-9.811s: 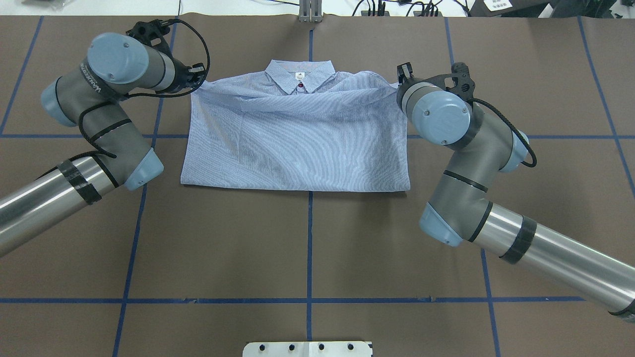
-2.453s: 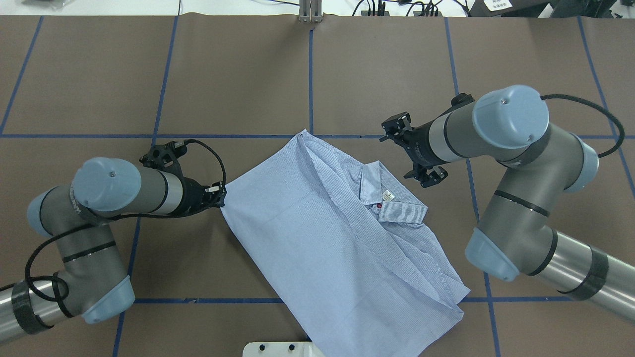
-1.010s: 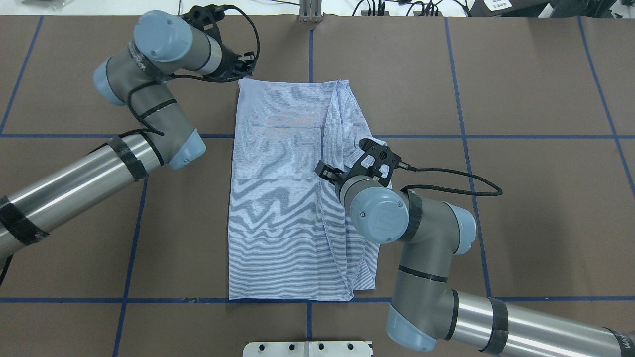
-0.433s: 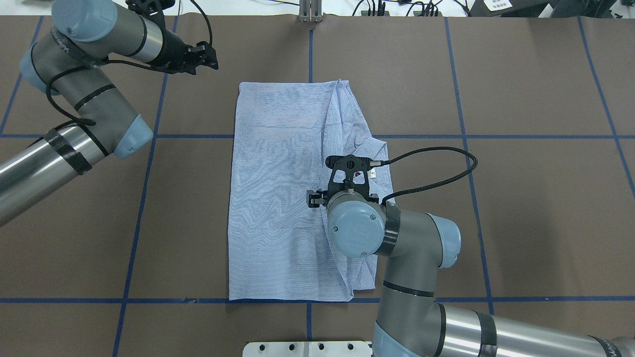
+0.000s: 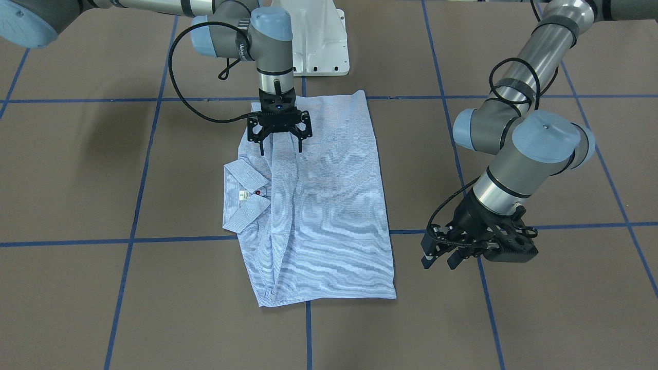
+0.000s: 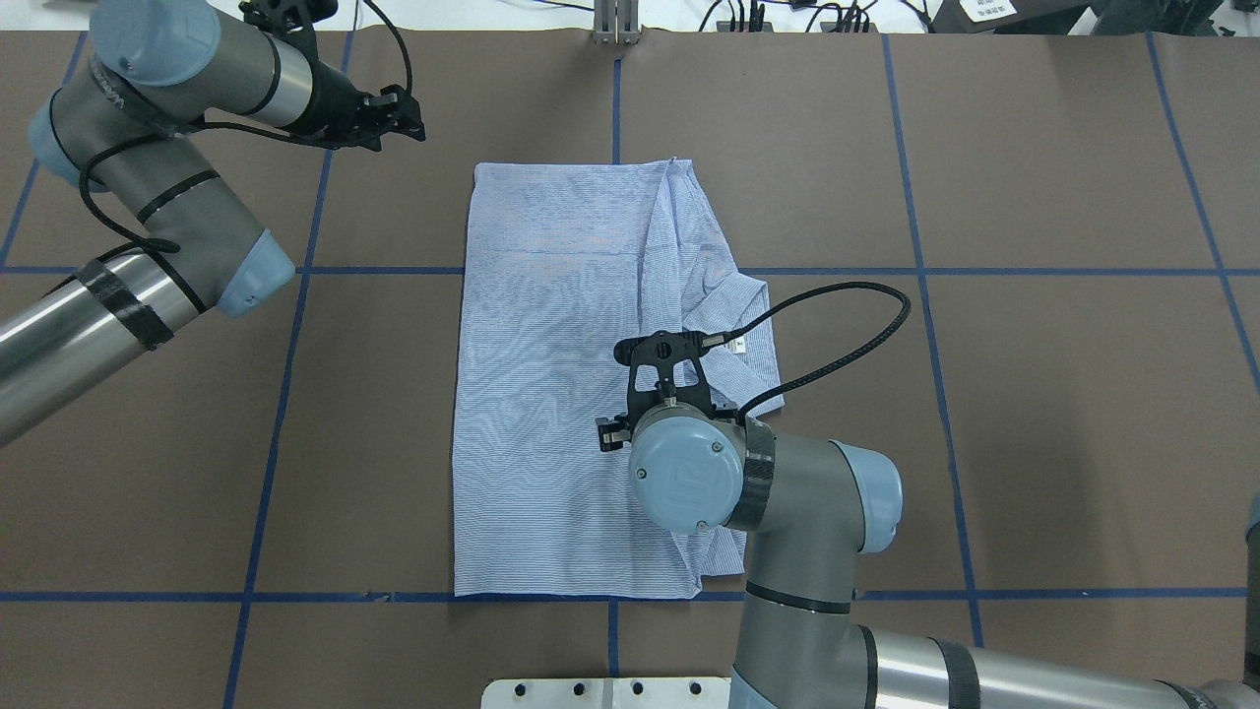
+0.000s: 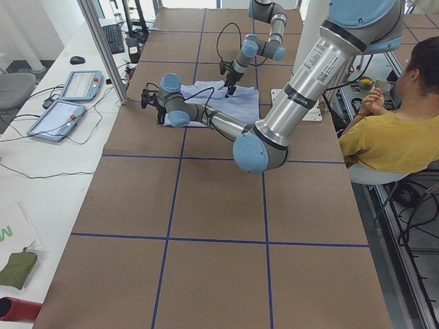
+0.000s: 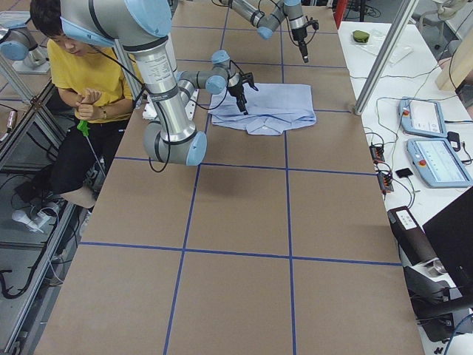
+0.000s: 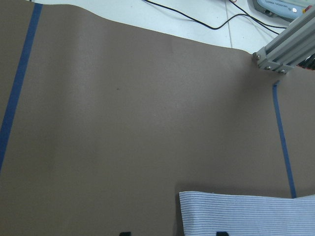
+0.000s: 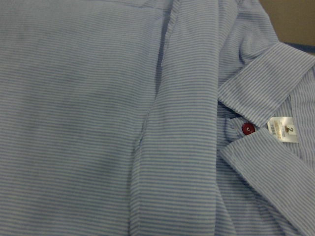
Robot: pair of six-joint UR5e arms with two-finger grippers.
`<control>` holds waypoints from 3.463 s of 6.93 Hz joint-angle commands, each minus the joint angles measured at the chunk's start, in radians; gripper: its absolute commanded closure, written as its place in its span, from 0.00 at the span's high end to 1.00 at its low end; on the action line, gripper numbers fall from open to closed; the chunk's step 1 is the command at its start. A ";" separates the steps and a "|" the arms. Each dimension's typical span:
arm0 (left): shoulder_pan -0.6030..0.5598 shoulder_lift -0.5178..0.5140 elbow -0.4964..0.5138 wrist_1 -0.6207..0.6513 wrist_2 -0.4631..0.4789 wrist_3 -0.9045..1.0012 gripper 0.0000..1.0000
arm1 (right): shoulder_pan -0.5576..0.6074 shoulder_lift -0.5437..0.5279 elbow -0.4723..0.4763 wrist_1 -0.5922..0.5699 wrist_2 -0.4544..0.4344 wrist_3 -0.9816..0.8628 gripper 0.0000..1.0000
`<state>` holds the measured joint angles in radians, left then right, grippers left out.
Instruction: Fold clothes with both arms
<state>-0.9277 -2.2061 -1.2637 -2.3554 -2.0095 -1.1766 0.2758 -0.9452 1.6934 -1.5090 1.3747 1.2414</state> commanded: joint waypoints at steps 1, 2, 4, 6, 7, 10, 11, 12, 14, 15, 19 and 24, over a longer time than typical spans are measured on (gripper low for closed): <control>0.000 0.002 -0.002 -0.001 -0.002 0.000 0.65 | -0.024 0.009 0.029 -0.106 0.023 -0.065 1.00; 0.001 0.002 -0.002 -0.002 -0.002 -0.001 0.65 | -0.041 0.003 0.048 -0.161 0.023 -0.115 1.00; 0.000 0.002 -0.006 -0.001 -0.002 -0.005 0.65 | -0.087 -0.010 0.048 -0.181 0.020 -0.117 1.00; 0.000 0.005 -0.006 -0.001 -0.002 -0.003 0.65 | -0.083 -0.045 0.080 -0.181 0.024 -0.129 1.00; 0.001 0.005 -0.006 -0.001 -0.002 -0.005 0.65 | -0.063 -0.062 0.119 -0.184 0.021 -0.213 1.00; 0.001 0.005 -0.006 -0.002 -0.002 -0.008 0.66 | -0.035 -0.173 0.199 -0.180 0.023 -0.232 1.00; 0.001 0.006 -0.008 -0.002 0.000 -0.009 0.66 | -0.023 -0.226 0.253 -0.181 0.023 -0.232 1.00; 0.001 0.006 -0.023 0.001 0.000 -0.015 0.66 | -0.021 -0.265 0.273 -0.181 0.020 -0.230 1.00; 0.001 0.006 -0.029 0.002 0.000 -0.017 0.67 | -0.011 -0.323 0.310 -0.180 0.021 -0.230 1.00; 0.000 0.006 -0.031 0.002 0.000 -0.017 0.67 | 0.020 -0.310 0.325 -0.183 0.065 -0.229 1.00; 0.001 0.080 -0.105 0.002 -0.002 -0.006 0.67 | 0.066 -0.060 0.096 -0.169 0.083 -0.215 1.00; 0.003 0.080 -0.103 0.001 -0.002 -0.005 0.67 | 0.098 -0.053 0.041 -0.169 0.102 -0.301 1.00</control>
<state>-0.9250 -2.1266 -1.3670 -2.3546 -2.0110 -1.1824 0.3574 -0.9868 1.7316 -1.6783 1.4691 0.9807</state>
